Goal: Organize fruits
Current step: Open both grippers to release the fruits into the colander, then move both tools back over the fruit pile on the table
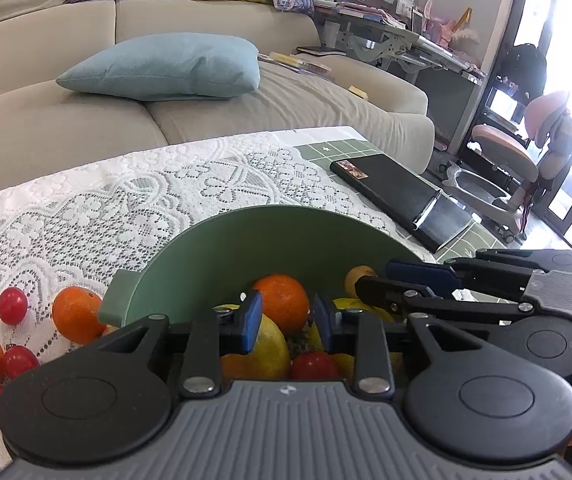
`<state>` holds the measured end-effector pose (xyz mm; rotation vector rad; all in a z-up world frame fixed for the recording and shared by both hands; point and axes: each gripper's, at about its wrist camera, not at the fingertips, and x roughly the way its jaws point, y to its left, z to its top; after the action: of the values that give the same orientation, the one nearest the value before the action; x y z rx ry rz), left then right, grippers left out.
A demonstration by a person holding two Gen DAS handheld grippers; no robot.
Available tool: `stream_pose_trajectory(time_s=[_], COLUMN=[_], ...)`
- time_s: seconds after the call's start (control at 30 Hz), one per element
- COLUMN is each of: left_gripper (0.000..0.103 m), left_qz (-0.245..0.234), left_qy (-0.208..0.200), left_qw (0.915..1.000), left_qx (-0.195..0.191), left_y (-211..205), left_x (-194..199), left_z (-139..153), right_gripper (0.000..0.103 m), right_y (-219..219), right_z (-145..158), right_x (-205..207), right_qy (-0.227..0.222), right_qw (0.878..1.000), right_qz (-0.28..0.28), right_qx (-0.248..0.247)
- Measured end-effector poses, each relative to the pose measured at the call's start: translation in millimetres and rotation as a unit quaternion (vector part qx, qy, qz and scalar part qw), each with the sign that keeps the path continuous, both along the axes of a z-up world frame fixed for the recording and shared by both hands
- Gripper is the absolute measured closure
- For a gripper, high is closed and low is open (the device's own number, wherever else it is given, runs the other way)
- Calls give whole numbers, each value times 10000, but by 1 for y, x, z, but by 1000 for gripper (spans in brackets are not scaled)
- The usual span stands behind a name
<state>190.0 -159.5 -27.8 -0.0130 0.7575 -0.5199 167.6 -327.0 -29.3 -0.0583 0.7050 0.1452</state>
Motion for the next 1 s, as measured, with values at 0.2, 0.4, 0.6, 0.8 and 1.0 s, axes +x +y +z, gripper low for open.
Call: stream_pose_trajectory(time_s=[0.2,0.4,0.6,0.8,1.0], left_gripper=[48,39,38,38,38], left_qz=[110,134,254,404,666], left_qy=[6,-26,-110,-289,-502], left_qw=[9999,9995,9983,9963,9950], left_qx=[-97,-279,-510,-698,-554], left_y=[6,13,27,46,74], left_x=[-5,-13,-26,-45,-61], left_z=[5,12,20,28,35], right_gripper=[78,68,56,43,37], right_y=[-4,-7,1,13,37], right_z=[3,10,19,28,33], right_x=[-6,-16,-33,-52,-66], right_qy=[-31,-162,-411,-685,-886], right_qw=[9999,9996,9990,9973,9956], right_qz=[-35,-102,-80,-46,157], right_qx=[114,193,175,265,275])
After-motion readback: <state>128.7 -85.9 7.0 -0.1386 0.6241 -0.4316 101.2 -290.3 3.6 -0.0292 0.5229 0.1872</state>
